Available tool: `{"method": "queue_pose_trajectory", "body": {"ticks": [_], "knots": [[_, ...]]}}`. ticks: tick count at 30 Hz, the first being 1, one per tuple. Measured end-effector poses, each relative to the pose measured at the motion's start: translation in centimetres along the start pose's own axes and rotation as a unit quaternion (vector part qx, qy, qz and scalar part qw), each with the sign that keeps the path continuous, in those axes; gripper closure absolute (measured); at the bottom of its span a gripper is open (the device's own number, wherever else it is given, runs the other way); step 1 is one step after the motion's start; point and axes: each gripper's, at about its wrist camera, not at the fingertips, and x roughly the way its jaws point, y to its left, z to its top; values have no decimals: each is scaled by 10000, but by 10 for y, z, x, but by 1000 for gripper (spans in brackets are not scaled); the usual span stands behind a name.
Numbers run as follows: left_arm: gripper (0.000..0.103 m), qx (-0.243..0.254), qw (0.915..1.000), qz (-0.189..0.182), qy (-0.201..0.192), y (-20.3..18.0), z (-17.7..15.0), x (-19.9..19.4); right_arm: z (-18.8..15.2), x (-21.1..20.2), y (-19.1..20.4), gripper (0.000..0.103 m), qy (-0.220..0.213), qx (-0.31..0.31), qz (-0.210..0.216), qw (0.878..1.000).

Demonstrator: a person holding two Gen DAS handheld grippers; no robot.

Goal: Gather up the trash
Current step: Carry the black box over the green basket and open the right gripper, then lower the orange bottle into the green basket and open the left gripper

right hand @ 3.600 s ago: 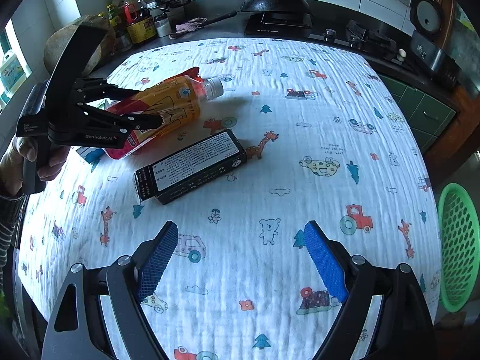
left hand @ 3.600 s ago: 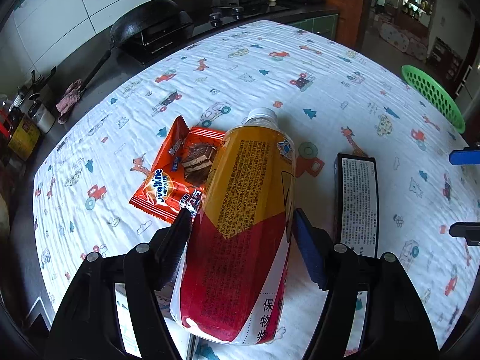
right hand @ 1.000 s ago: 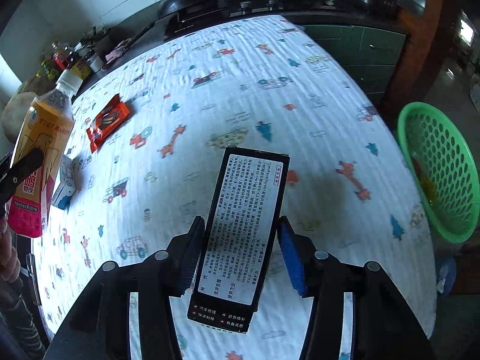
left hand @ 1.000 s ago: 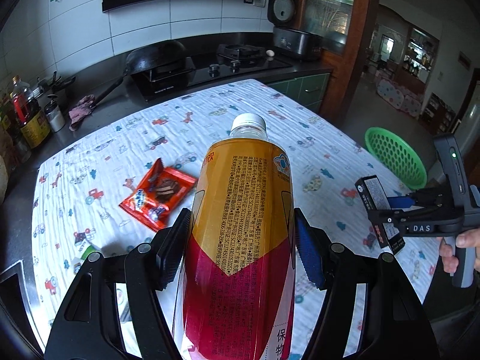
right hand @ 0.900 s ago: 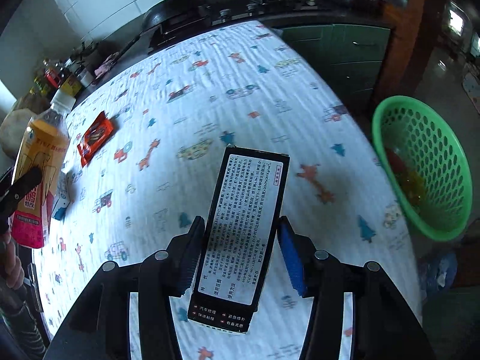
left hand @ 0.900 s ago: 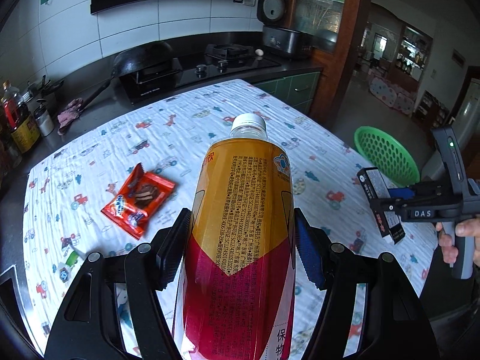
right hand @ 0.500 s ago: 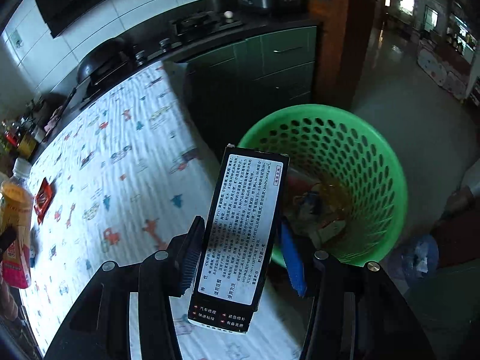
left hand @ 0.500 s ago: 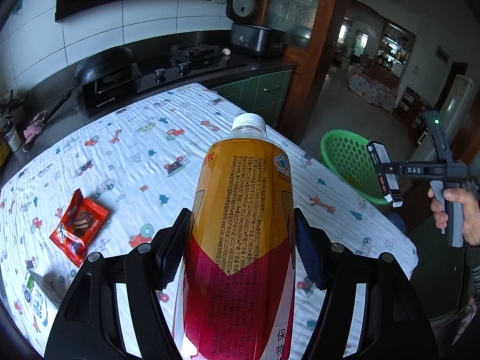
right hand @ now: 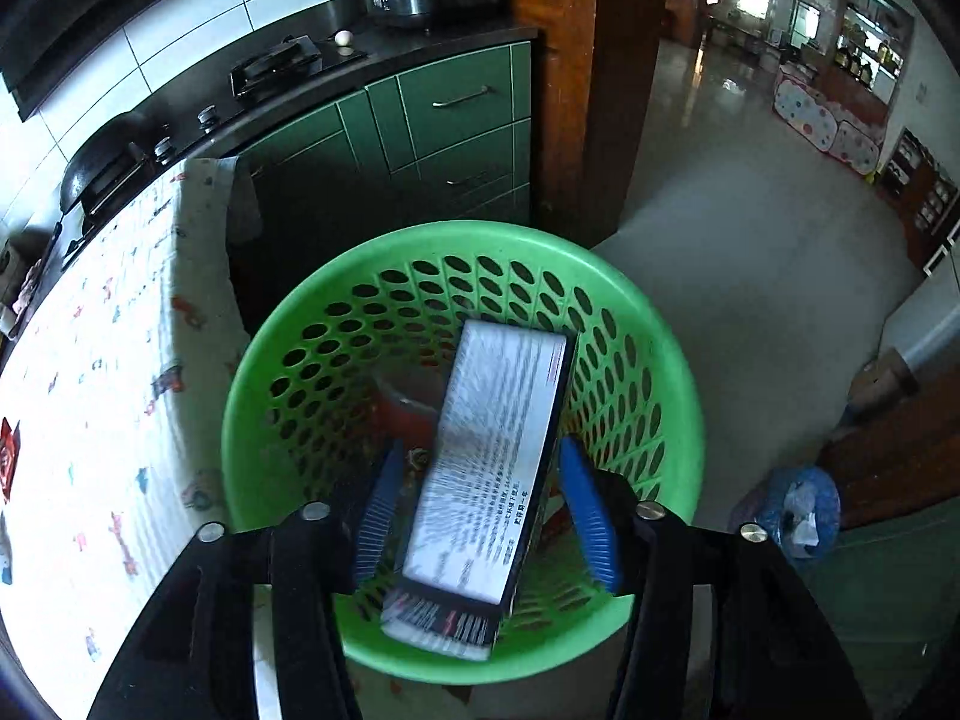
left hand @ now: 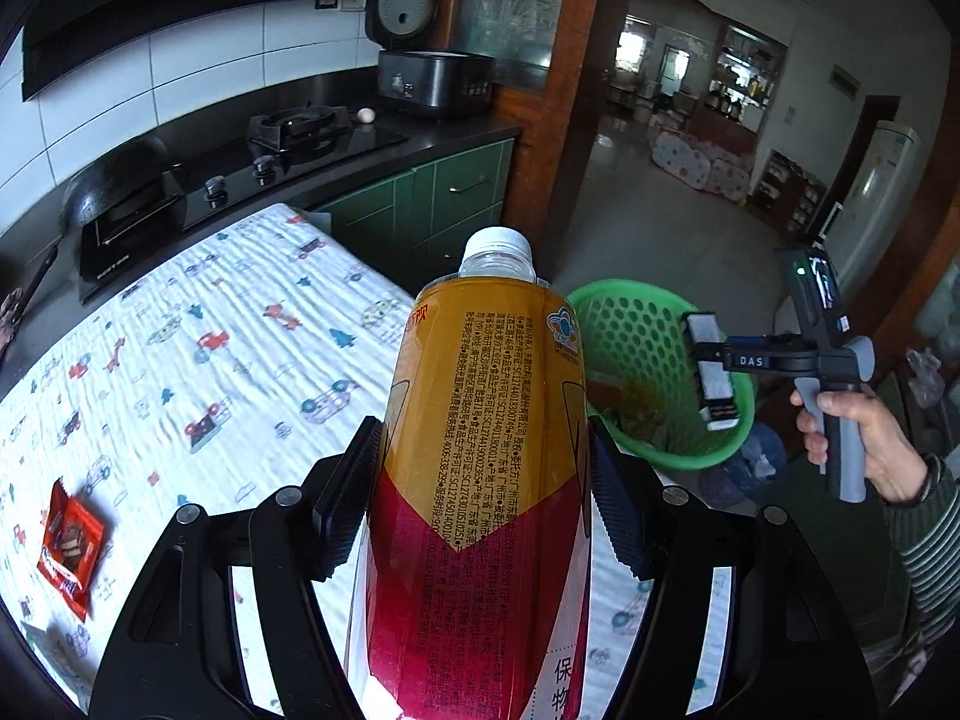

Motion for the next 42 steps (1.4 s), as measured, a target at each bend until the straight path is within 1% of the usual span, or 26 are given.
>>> {"method": "queue_pose_trajectory", "body": {"ticks": [1, 6, 10, 19, 22, 25, 27, 28, 29, 30, 33, 35, 37, 42], "knots": [[37, 42, 10000, -31, 18, -8, 4, 6, 0, 2, -4, 32, -38, 22, 7, 10000], [37, 220, 9996, -177, 83, -45, 20, 31, -5, 0, -17, 32, -127, 72, 177, 9997], [37, 369, 9988, -312, 128, -73, 30, 53, -13, -14, -27, 32, -228, 49, 284, 9993], [37, 552, 9961, -526, 437, -125, 47, 107, -35, -48, -48, 32, -401, 8, 345, 9986], [37, 670, 9950, -579, 463, -143, 56, 123, -43, -56, -52, 32, -451, -7, 353, 9984], [37, 648, 9946, -665, 468, -160, 67, 139, -49, -63, -57, 31, -502, 15, 374, 9980], [35, 603, 9937, -784, 518, -171, 72, 148, -53, -66, -61, 31, -518, 57, 406, 9978], [31, 599, 9936, -790, 539, -174, 75, 155, -55, -67, -63, 31, -534, 81, 417, 9977], [21, 589, 9940, -749, 532, -176, 75, 158, -57, -68, -65, 31, -543, 95, 430, 9976], [19, 562, 9948, -690, 494, -176, 75, 161, -59, -69, -66, 31, -543, 102, 437, 9975], [19, 475, 9942, -818, 504, -176, 68, 164, -64, -71, -68, 31, -528, 109, 449, 9975], [19, 510, 9945, -782, 476, -174, 63, 160, -68, -71, -68, 31, -514, 114, 446, 9976], [19, 568, 9954, -656, 403, -170, 55, 148, -71, -72, -67, 31, -497, 107, 488, 9975], [19, 518, 9967, -578, 217, -150, 43, 113, -78, -73, -55, 31, -476, 27, 534, 9974]]}}
